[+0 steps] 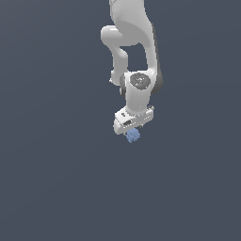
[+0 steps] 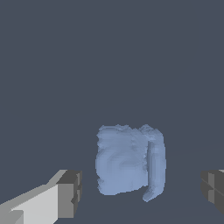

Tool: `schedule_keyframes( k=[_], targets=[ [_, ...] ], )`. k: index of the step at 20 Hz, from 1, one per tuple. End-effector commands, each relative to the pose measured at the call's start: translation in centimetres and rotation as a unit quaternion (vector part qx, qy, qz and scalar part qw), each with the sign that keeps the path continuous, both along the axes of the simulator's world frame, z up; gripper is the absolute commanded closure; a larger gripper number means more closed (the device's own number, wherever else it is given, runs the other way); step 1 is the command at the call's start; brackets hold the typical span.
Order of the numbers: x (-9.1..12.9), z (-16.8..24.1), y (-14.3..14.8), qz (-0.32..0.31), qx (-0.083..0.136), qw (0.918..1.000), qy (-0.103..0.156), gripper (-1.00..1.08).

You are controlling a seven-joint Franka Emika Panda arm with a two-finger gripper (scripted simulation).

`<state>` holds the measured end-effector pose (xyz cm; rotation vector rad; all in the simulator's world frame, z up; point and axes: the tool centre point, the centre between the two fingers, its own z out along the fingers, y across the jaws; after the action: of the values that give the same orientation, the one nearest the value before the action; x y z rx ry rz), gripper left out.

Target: Pick up the object and move it to a goal position.

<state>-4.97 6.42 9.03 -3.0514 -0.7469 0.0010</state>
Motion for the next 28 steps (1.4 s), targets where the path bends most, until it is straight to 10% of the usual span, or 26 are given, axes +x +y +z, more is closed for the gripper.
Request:
schedule_keyframes(
  k=[1,18,19,28],
  targets=[
    [0.0,0.0,0.0,0.0,0.0,1.0,0.0,-0.92],
    [-0.1,-5.1,0.0,0.003,0.0,1.0,0.0,-0.92],
    [-0.1,-5.1,0.0,0.003,0.0,1.0,0.0,1.08],
    [-0.1,-5.1,0.0,0.003,0.0,1.0,0.0,1.08]
  ],
)
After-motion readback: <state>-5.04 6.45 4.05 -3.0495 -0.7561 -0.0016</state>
